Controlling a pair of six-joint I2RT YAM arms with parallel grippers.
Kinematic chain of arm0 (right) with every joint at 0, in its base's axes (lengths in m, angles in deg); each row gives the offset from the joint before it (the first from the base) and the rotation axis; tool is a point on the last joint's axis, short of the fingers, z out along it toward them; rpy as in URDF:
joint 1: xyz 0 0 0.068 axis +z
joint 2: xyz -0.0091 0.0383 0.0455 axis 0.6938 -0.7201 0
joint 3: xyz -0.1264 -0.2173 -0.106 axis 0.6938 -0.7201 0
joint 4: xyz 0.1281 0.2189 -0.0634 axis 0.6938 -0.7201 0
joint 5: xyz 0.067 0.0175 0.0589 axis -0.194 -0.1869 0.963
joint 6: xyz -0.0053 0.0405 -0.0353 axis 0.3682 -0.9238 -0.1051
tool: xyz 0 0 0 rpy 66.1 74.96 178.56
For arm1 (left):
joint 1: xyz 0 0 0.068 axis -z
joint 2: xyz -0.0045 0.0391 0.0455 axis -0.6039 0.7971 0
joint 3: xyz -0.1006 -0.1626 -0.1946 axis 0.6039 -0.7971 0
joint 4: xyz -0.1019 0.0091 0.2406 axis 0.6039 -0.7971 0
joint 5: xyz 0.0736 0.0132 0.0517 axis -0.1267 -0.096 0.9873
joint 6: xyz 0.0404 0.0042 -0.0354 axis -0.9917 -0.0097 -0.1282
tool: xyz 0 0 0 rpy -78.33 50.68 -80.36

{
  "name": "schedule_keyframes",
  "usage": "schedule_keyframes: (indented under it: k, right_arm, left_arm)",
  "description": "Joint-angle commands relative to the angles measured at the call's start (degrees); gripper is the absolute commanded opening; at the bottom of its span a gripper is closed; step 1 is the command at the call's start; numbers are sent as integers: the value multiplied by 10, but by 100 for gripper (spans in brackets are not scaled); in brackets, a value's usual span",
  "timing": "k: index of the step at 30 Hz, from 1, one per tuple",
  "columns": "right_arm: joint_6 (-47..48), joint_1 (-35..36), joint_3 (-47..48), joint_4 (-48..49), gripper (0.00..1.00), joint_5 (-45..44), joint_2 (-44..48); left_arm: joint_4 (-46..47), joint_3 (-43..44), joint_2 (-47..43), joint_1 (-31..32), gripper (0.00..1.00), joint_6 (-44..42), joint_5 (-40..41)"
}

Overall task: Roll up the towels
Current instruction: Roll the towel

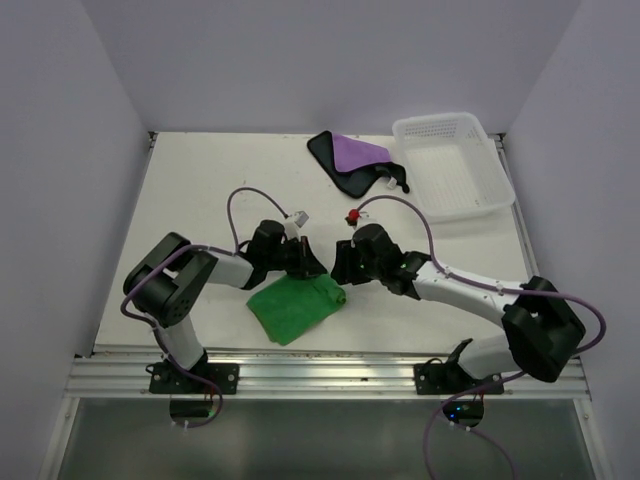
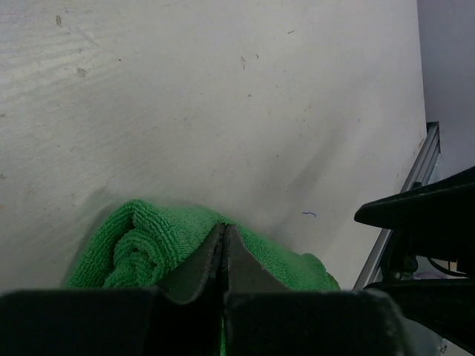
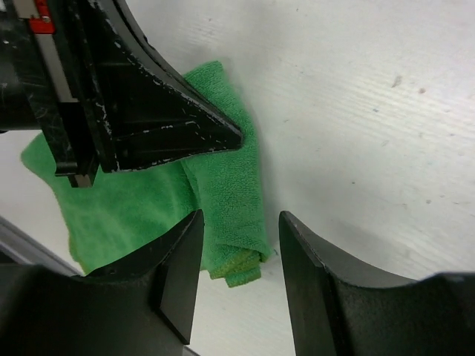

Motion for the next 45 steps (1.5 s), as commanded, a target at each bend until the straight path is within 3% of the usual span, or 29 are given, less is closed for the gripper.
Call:
schedule_keyframes:
  k: [1,15,19,22,23,25,27,29,36,45]
  right_arm:
    - [-58,-21,-22,85,49,132,-37]
    - [-47,-26,-82,142,47,135,-114]
    - [-26,-25,-102,152,36,152,-110]
    - [-4,-25,-109,150,21,155,-103]
    - [0,-22,-108,144,12,152,-102]
    - [16,-15,-108,142,6,148,-96]
    - [27,-2,-110,144,0,126,-91]
    - [41,15,-105,136,0,98,-83]
    - [86,91,-62,76,0,-111,-71]
    - [115,124,13,-2,0,-247,-98]
  left_arm:
    - [-87,-31,9,-1,0,-27,47]
    - [-79,-23,-4,-1,0,-11,27]
    - [-98,-1,-11,-2,0,-14,33]
    - [-122,23,-18,-6,0,-22,40]
    - [-126,29,-18,-7,0,-21,40]
    - [-134,50,-18,-14,0,-14,34]
    - [-145,76,-23,-20,1,-12,29]
    - [-168,108,-27,-24,2,-16,34]
    - [-228,172,-75,-30,4,-22,45]
    - [-237,154,-116,-30,4,-20,48]
